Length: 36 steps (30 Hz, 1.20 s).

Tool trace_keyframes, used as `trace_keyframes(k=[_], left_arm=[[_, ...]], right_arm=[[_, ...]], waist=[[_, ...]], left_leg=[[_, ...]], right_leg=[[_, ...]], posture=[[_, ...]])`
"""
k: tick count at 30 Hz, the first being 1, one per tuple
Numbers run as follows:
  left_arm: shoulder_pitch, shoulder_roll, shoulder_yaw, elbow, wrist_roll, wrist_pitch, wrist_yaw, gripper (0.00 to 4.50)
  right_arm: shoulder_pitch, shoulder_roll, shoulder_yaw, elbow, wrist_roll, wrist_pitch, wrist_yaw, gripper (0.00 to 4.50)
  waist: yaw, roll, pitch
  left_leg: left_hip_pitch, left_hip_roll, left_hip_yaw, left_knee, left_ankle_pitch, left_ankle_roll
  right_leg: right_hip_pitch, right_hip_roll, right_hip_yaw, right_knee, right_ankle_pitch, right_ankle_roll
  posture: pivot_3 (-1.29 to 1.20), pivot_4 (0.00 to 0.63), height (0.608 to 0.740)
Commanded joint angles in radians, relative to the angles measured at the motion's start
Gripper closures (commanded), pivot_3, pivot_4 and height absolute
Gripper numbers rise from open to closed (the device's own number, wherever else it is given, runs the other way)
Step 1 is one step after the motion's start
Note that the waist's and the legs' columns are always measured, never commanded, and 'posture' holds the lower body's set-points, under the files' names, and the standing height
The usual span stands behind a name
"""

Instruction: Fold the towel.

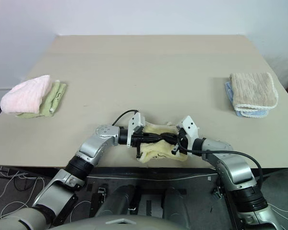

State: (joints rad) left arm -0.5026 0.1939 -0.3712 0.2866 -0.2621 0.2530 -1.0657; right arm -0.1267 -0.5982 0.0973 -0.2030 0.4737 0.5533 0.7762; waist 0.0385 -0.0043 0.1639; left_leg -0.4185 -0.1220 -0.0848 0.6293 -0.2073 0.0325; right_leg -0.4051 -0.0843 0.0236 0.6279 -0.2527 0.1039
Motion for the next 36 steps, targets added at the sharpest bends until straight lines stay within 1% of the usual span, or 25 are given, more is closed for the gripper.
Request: trace_keyframes(k=[1, 4, 5, 6, 10, 12, 13, 16, 20, 23, 26, 31, 33, 36], left_arm=[[-0.015, -0.005, 0.027, -0.033, -0.02, 0.018, -0.012, 4.5], [-0.025, 0.026, 0.061, -0.112, -0.067, 0.065, -0.044, 4.5], [-0.029, 0.039, 0.074, -0.139, -0.079, 0.073, -0.052, 4.5], [-0.035, 0.053, 0.089, -0.168, -0.09, 0.08, -0.057, 4.5], [-0.067, 0.095, 0.166, -0.267, -0.144, 0.106, -0.043, 4.5], [-0.072, 0.106, 0.201, -0.289, -0.155, 0.074, -0.038, 4.5], [-0.072, 0.115, 0.212, -0.293, -0.147, 0.051, -0.035, 4.5], [-0.067, 0.141, 0.232, -0.295, -0.124, 0.018, -0.016, 4.5], [-0.017, 0.148, 0.259, -0.332, -0.144, 0.032, 0.039, 4.5], [0.028, 0.149, 0.255, -0.369, -0.142, 0.037, 0.066, 4.5], [0.073, 0.148, 0.247, -0.391, -0.131, 0.035, 0.098, 4.5], [0.108, 0.13, 0.234, -0.407, -0.131, 0.042, 0.146, 4.5], [0.116, 0.128, 0.222, -0.415, -0.125, 0.041, 0.152, 4.5], [0.115, 0.124, 0.216, -0.431, -0.14, 0.048, 0.151, 4.5]], right_arm=[[-0.028, -0.007, -0.046, 0.008, 0.032, 0.025, 0.028, 3.73], [-0.074, -0.013, -0.121, -0.021, 0.118, 0.084, 0.047, 2.7], [-0.086, -0.02, -0.149, -0.036, 0.155, 0.112, 0.054, 2.43], [-0.099, -0.031, -0.178, -0.053, 0.198, 0.149, 0.061, 2.03], [-0.13, -0.092, -0.266, -0.088, 0.318, 0.27, 0.083, 0.77], [-0.132, -0.117, -0.294, -0.08, 0.355, 0.31, 0.091, 0.1], [-0.133, -0.127, -0.305, -0.07, 0.366, 0.327, 0.092, 0.04], [-0.122, -0.163, -0.323, -0.045, 0.388, 0.384, 0.098, 0.04], [-0.14, -0.242, -0.319, 0.047, 0.411, 0.575, 0.061, 0.04], [-0.156, -0.298, -0.305, 0.098, 0.415, 0.65, 0.086, 0.04], [-0.174, -0.331, -0.314, 0.159, 0.426, 0.722, 0.104, 0.04], [-0.175, -0.353, -0.325, 0.218, 0.432, 0.801, 0.118, 0.04], [-0.172, -0.338, -0.318, 0.206, 0.44, 0.834, 0.11, 0.04], [-0.19, -0.284, -0.335, 0.213, 0.466, 0.887, 0.085, 0.04]], waist=[[0.0, 0.0, 0.0], [-0.002, 0.0, 0.0], [-0.002, 0.0, 0.0], [-0.001, 0.0, 0.0], [0.0, 0.0, 0.001], [0.0, 0.0, 0.001], [0.0, 0.0, 0.001], [0.0, 0.0, 0.001], [0.0, 0.0, 0.001], [0.0, 0.0, 0.001], [-0.001, 0.001, 0.001], [0.0, 0.0, 0.001], [0.0, 0.0, 0.001], [0.0, 0.0, 0.001]], left_leg=[[0.0, 0.0, 0.0, 0.0, 0.0, 0.0], [-0.002, 0.0, 0.0, 0.001, 0.0, 0.0], [-0.004, 0.0, 0.0, 0.001, 0.0, 0.0], [-0.005, 0.0, 0.0, 0.001, 0.0, 0.0], [-0.008, 0.0, 0.0, 0.0, 0.001, 0.001], [-0.008, 0.0, 0.0, -0.001, 0.0, 0.001], [-0.008, 0.0, 0.0, -0.001, 0.0, 0.001], [-0.008, 0.0, 0.0, -0.001, 0.0, 0.002], [-0.008, 0.0, 0.0, -0.001, 0.0, 0.002], [-0.008, 0.0, 0.0, -0.001, 0.0, 0.003], [-0.008, 0.0, 0.001, -0.001, 0.0, 0.002], [-0.009, 0.0, 0.001, -0.001, -0.001, 0.002], [-0.009, 0.0, 0.001, -0.001, -0.001, 0.002], [-0.009, 0.0, 0.001, -0.001, -0.001, 0.002]], right_leg=[[0.0, 0.0, 0.0, 0.0, 0.0, 0.0], [-0.002, 0.0, 0.0, 0.001, 0.0, 0.0], [-0.003, 0.0, 0.0, 0.001, 0.0, 0.0], [-0.005, 0.001, 0.0, 0.001, 0.0, 0.001], [-0.009, 0.001, 0.0, 0.002, 0.002, 0.003], [-0.009, 0.0, 0.0, 0.001, 0.002, 0.003], [-0.008, 0.0, 0.0, 0.001, 0.002, 0.003], [-0.008, 0.0, 0.0, 0.0, 0.002, 0.003], [-0.008, 0.0, 0.0, 0.0, 0.0, 0.001], [-0.008, -0.001, 0.0, 0.0, 0.0, 0.001], [-0.008, -0.001, 0.0, 0.0, 0.0, 0.001], [-0.008, -0.001, 0.0, 0.0, 0.0, 0.001], [-0.008, -0.001, 0.0, 0.0, 0.0, 0.001], [-0.008, -0.001, 0.0, 0.0, 0.0, 0.001]], posture=[[0.0, 0.15, 0.74], [0.0, 0.15, 0.74], [0.0, 0.15, 0.74], [0.0, 0.15, 0.74], [0.0, 0.15, 0.74], [0.0, 0.15, 0.74], [0.0, 0.15, 0.74], [0.0, 0.15, 0.74], [0.0, 0.15, 0.74], [0.0, 0.15, 0.74], [0.0, 0.15, 0.74], [0.0, 0.15, 0.74], [0.0, 0.15, 0.74], [0.0, 0.15, 0.74]])
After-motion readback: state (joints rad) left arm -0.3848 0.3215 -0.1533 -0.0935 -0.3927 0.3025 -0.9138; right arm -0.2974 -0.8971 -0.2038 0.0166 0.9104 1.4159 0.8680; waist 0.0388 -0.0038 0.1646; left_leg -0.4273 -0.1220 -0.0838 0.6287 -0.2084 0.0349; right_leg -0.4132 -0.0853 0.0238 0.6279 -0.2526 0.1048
